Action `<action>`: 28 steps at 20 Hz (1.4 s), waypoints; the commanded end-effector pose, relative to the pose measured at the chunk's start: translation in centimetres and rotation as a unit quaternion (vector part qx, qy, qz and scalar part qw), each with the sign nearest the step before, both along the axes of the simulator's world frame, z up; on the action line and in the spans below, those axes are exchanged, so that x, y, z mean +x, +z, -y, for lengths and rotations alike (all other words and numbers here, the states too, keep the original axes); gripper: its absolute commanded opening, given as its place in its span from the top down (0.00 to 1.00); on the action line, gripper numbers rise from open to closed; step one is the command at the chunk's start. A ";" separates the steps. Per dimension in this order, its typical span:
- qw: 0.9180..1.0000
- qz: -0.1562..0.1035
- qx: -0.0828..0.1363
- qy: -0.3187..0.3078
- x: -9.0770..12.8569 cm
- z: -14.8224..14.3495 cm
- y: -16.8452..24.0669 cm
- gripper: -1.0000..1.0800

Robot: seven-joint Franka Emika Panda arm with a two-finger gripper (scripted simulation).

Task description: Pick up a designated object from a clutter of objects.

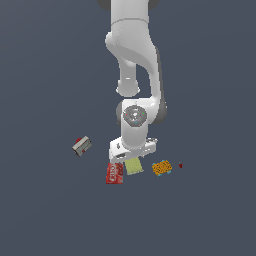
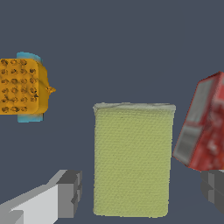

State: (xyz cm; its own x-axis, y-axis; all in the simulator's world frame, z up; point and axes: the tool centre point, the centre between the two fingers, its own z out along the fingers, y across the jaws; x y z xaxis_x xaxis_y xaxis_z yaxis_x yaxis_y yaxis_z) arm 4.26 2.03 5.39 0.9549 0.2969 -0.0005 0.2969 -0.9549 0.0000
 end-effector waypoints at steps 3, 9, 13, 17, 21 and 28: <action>1.000 0.000 0.000 0.001 -0.1 0.0 -2.0 0.04; 1.000 0.000 0.000 0.001 -0.1 0.0 -4.2 0.04; 1.000 0.000 0.000 0.001 0.0 0.0 -4.4 1.00; 1.000 0.000 0.000 0.001 0.0 0.0 -4.4 1.00; 1.000 0.000 0.000 0.001 0.0 0.0 -4.4 1.00; 1.000 0.009 -0.002 -0.003 0.4 0.5 -3.0 1.00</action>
